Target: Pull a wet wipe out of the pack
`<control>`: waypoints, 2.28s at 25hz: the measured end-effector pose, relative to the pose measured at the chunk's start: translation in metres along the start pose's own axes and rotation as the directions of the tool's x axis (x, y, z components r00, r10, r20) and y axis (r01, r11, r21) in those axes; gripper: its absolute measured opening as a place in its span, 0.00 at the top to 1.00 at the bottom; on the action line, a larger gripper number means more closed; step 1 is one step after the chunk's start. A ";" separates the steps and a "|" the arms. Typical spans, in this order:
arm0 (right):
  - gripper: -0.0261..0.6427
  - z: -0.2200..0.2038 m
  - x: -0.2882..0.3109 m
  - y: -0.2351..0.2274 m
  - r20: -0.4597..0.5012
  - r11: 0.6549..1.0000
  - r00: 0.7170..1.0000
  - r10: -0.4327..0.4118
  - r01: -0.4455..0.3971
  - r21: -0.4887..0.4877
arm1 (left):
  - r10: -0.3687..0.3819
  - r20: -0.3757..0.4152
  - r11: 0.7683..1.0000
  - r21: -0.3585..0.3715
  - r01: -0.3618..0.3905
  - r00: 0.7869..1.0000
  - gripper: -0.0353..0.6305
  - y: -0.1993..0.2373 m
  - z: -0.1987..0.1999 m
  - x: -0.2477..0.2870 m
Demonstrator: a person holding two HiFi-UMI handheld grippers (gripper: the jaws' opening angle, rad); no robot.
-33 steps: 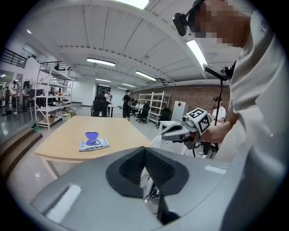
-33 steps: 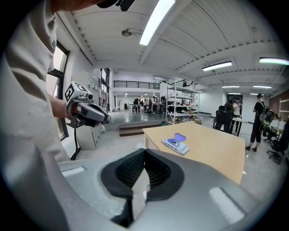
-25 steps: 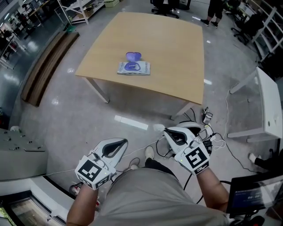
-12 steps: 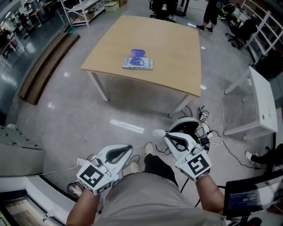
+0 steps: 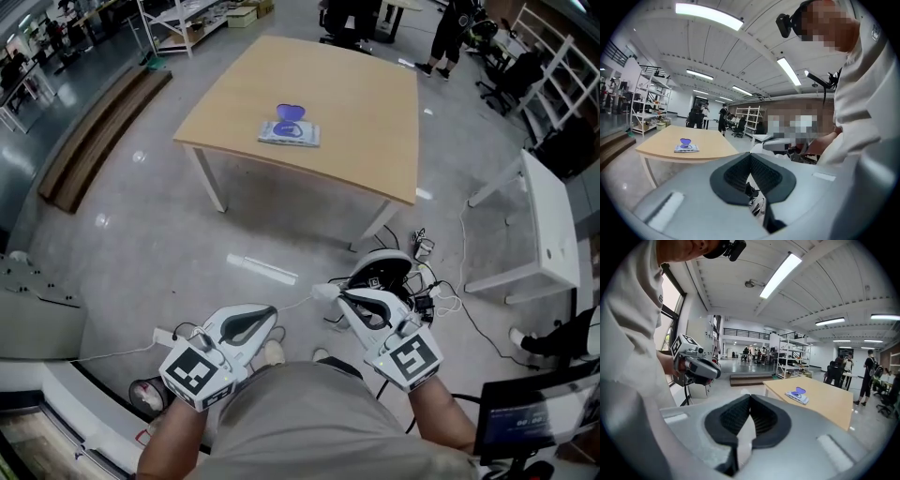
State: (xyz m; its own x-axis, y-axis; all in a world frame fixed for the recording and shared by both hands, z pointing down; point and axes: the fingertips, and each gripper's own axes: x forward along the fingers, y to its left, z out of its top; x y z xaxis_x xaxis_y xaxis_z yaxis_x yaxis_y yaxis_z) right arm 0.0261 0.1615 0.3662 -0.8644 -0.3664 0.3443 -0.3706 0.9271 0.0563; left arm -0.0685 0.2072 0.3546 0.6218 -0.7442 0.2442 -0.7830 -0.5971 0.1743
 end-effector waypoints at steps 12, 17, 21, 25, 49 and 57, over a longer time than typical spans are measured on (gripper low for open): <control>0.96 0.003 -0.039 -0.020 0.009 0.994 0.994 0.107 -0.107 -0.030 | 0.042 -0.005 0.999 -0.016 -0.042 0.999 0.94 -0.043 0.020 0.049; 0.96 0.005 -0.046 -0.021 0.020 0.991 0.991 0.133 -0.133 -0.031 | 0.079 -0.026 0.996 -0.027 -0.080 0.997 0.94 -0.046 0.015 0.046; 0.96 0.004 -0.049 -0.025 0.031 0.987 0.987 0.157 -0.155 -0.052 | 0.100 -0.021 0.995 -0.019 -0.100 0.995 0.94 -0.050 0.020 0.054; 0.96 0.004 -0.052 -0.029 0.023 0.983 0.984 0.174 -0.173 -0.059 | 0.102 -0.023 0.995 -0.016 -0.102 0.995 0.94 -0.054 0.025 0.061; 0.96 0.005 -0.050 -0.027 0.010 0.982 0.985 0.173 -0.172 -0.073 | 0.096 -0.040 0.995 -0.024 -0.097 0.995 0.94 -0.046 0.019 0.065; 0.96 0.018 -0.036 -0.026 0.003 0.981 0.984 0.177 -0.177 -0.077 | 0.089 -0.044 0.995 -0.037 -0.091 0.995 0.94 -0.031 0.023 0.057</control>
State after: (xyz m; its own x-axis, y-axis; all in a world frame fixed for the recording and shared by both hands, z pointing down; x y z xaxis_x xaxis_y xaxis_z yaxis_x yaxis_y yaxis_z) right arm 0.0605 0.1488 0.3355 -0.9174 -0.1965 0.3461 -0.1849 0.9805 0.0665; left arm -0.0080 0.1761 0.3409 0.5482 -0.7807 0.3000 -0.8363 -0.5157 0.1862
